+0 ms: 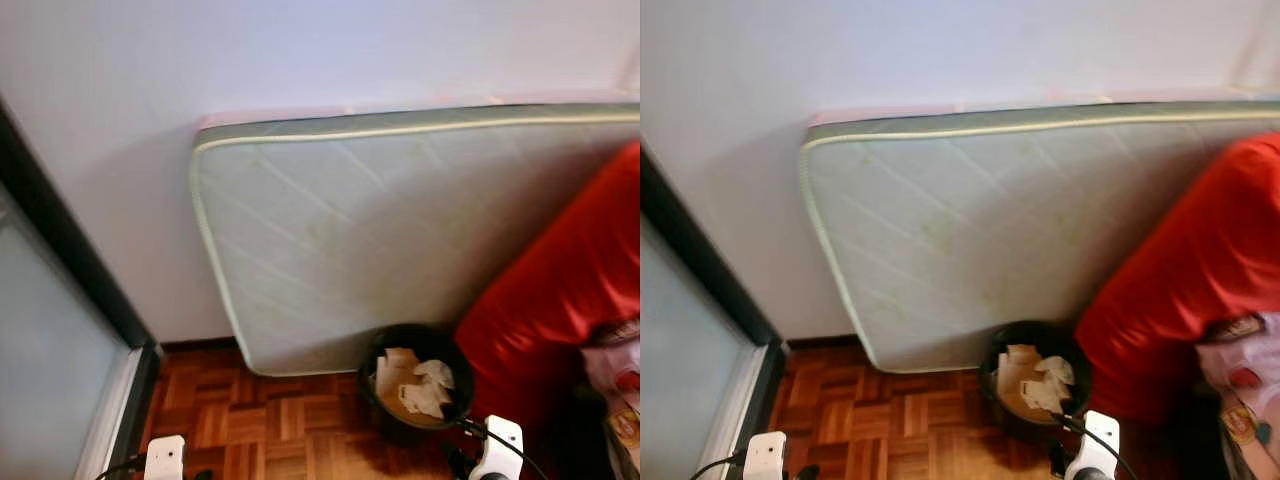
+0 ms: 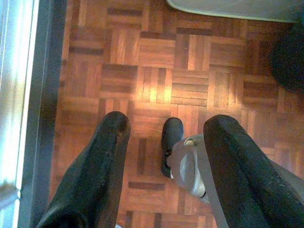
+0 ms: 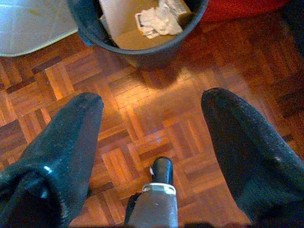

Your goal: Clean up the room

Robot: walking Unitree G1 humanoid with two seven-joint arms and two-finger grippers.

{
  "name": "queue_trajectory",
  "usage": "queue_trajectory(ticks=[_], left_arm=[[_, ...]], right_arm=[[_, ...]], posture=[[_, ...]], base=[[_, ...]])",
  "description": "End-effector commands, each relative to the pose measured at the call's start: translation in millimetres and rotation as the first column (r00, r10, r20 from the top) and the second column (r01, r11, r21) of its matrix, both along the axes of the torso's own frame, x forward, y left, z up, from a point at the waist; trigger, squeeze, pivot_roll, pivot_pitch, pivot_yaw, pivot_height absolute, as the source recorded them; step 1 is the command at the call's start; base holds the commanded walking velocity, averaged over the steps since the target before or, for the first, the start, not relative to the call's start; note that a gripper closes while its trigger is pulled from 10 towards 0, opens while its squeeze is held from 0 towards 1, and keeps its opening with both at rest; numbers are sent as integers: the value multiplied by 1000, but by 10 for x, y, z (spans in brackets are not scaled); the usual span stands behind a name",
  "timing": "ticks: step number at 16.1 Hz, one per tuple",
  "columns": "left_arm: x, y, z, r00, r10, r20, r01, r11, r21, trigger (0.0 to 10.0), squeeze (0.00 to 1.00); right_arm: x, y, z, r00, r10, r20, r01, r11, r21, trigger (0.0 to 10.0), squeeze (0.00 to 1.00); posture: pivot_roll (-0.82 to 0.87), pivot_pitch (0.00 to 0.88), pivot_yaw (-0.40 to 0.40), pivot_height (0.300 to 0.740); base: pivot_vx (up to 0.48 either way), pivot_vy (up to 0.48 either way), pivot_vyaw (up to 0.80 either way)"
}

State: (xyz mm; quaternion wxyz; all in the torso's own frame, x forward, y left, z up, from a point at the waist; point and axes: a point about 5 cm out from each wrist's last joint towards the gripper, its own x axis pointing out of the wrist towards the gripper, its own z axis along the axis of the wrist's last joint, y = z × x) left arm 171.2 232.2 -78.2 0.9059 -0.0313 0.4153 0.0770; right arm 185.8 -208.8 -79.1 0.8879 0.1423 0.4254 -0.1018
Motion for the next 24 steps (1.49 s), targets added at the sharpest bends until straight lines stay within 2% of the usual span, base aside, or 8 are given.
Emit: queue_trajectory(ticks=[1,3,7,10,20,22,24], left_arm=[[1,18,4,1000,-13,-5,13,1000,13,10000,0],[-1,18,4,1000,-8,-4,8,1000,7,10000,0],[6,42,15,1000,-28,-3,28,998,61,10000,0],[-6,36,6,1000,-12,-6,12,999,43,10000,0],[-17,46,7,999,-39,-9,40,997,73,10000,0],[-16,44,7,999,-51,-11,52,996,77,10000,0],[-23,39,2,999,-46,-13,47,996,70,10000,0]], right_arm=[[1,-2,-1,1000,-5,-5,5,1000,-1,10000,0],[0,1,-2,1000,-2,-7,2,1000,-1,10000,0],[-5,3,-5,1000,3,-12,-3,1000,-2,10000,0],[-10,2,-7,1000,6,-14,-6,1000,-3,10000,0],[-31,10,-19,1000,21,-23,-21,1000,-7,10000,0],[-33,10,-20,999,22,-24,-22,1000,-8,10000,0],[-37,7,-22,999,25,-26,-25,1000,-10,10000,0]], posture=[[108,28,-21,740],[108,29,-20,740],[109,29,-20,740],[103,23,-17,740],[98,0,-14,740],[97,0,-15,740],[99,0,-17,740]], base=[[0,0,-738],[0,0,-744],[0,-93,-739],[0,-157,-738],[0,0,-728],[0,-465,-719],[0,0,-719]])
